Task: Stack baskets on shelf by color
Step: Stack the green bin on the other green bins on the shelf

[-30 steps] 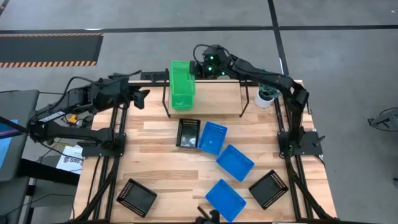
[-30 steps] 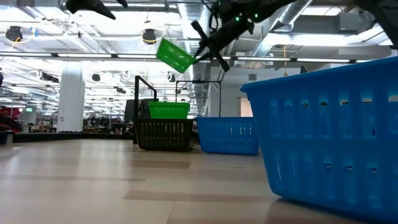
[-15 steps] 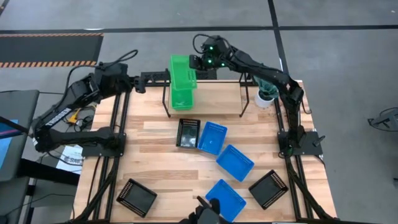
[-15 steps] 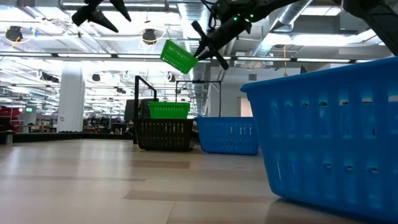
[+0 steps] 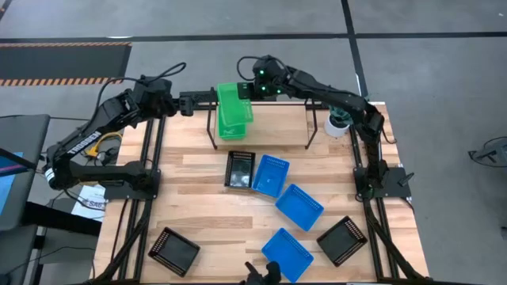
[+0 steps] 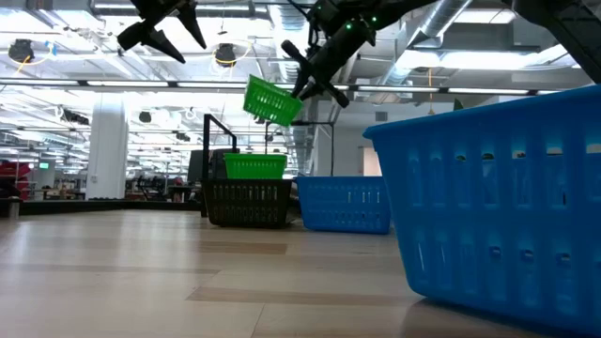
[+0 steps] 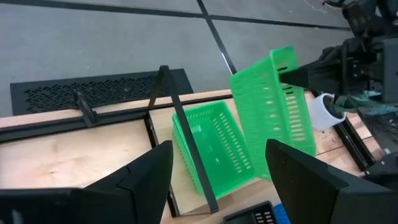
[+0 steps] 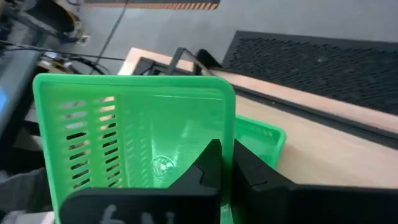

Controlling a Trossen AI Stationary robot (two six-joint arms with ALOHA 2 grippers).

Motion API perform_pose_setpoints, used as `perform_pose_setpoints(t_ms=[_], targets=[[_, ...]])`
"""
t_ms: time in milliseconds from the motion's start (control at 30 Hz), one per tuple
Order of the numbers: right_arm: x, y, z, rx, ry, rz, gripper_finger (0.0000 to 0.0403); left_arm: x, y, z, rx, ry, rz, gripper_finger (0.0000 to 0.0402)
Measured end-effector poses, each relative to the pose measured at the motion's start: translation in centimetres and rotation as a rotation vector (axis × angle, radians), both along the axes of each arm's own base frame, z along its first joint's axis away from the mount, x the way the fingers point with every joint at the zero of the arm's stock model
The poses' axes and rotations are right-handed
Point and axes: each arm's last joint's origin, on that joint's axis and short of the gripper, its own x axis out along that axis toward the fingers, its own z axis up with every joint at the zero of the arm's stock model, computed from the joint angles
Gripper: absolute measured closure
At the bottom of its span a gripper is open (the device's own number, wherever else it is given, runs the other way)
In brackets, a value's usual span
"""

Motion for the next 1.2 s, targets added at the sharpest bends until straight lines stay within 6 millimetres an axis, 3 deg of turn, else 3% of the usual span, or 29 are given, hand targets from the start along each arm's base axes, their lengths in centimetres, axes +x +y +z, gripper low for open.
perform_pose_setpoints(t_ms=[467,933,1200], targets=[[0.5,1.0,-0.1,-0.047,0.029,-0.017,0.0362,0.0,0.0,0.0,-0.004,-0.009,0.033,0.0157],[0.8,0.7,0.2,-0.124,-0.003,0.007,0.0361,-0.1,0.1,0.0,-0.002,-0.009,0.047,0.0157],[1.1,0.5,-1.2,-0.115,-0.025,-0.008,0.0361,-0.1,0.1,0.0,0.000,-0.006,0.044,0.0157]])
